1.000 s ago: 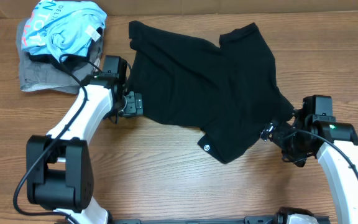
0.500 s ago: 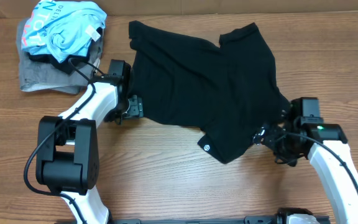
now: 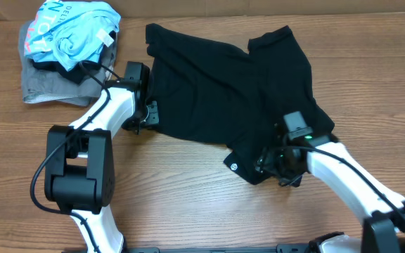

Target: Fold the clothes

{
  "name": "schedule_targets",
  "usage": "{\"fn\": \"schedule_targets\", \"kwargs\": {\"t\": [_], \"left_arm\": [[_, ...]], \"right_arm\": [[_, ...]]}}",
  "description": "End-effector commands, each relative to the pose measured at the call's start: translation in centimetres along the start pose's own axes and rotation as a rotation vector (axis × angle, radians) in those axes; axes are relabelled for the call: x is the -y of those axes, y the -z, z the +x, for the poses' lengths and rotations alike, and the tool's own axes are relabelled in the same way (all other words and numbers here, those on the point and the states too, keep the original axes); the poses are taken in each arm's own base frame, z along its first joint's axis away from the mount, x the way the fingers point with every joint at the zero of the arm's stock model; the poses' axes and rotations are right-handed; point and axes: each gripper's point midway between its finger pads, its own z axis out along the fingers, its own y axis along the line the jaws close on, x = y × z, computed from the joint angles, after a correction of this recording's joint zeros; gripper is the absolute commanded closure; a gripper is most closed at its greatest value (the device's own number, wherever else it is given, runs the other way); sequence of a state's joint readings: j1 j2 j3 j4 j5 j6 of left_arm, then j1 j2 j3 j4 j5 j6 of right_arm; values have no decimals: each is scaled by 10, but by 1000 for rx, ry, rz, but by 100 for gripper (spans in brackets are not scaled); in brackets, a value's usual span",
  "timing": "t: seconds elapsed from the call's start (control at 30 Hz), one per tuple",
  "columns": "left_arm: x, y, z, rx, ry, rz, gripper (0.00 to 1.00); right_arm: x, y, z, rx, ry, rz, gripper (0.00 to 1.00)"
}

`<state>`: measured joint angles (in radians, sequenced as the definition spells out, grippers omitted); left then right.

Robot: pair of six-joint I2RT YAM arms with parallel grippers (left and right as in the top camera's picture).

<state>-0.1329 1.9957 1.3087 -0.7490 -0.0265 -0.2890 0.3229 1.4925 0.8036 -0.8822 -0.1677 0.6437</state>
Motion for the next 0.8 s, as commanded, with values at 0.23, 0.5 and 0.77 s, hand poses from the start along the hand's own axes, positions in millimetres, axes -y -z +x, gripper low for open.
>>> {"fn": "schedule_targets", "kwargs": {"t": [0.23, 0.5, 0.77], "left_arm": [[-12, 48, -27, -19, 9, -89, 96], [-28, 81, -36, -36, 24, -100, 96], [-43, 89, -15, -141, 3, -117, 96]], "right_arm": [[34, -11, -12, 99, -195, 210, 67], [44, -8, -25, 137, -224, 227, 96], [85, 5, -39, 64, -257, 217, 96]]}}
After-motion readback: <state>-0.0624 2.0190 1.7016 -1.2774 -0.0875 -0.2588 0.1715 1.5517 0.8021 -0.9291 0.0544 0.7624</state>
